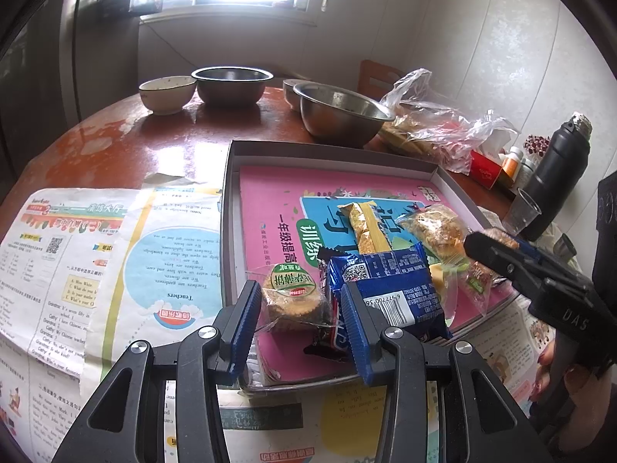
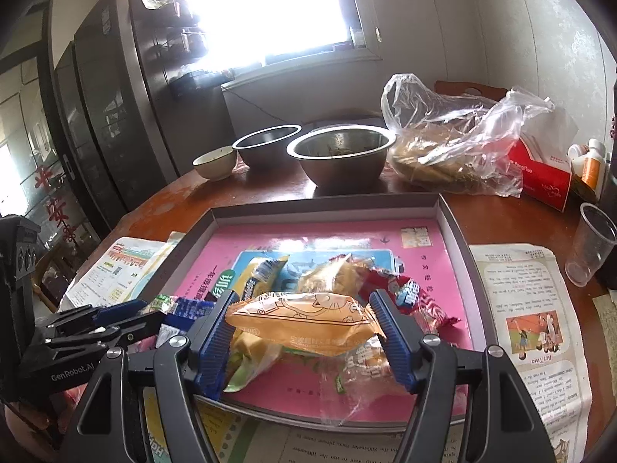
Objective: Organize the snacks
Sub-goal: 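Carry the cookie and bread bun with both tools into the grey tray, then lower the cookie and bread bun with both tools onto the other snacks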
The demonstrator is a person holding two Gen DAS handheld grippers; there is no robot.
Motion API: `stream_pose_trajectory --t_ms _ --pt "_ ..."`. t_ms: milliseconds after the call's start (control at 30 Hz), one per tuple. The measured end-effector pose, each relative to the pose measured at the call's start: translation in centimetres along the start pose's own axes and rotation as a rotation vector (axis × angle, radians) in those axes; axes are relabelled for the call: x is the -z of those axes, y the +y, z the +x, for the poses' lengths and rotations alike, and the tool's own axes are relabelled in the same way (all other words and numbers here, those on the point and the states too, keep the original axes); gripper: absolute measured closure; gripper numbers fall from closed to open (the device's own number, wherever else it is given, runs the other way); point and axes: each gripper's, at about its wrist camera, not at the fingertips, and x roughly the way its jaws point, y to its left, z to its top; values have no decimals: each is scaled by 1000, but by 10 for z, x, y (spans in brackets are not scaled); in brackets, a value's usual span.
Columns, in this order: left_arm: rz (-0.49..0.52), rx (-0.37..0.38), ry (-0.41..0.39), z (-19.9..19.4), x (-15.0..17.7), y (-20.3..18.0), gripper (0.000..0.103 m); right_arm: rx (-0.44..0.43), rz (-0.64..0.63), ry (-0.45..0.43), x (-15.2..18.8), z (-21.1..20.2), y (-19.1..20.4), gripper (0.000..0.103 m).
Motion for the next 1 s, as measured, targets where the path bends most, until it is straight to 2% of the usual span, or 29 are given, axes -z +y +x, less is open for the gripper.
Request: stream_pose_trajectory --t_ms 467,1000 --pt "4 1 1 0 0 -1 59 -36 -10 36 16 8 13 34" --pt "3 13 8 0 0 -1 59 -22 -7 40 26 4 12 34"
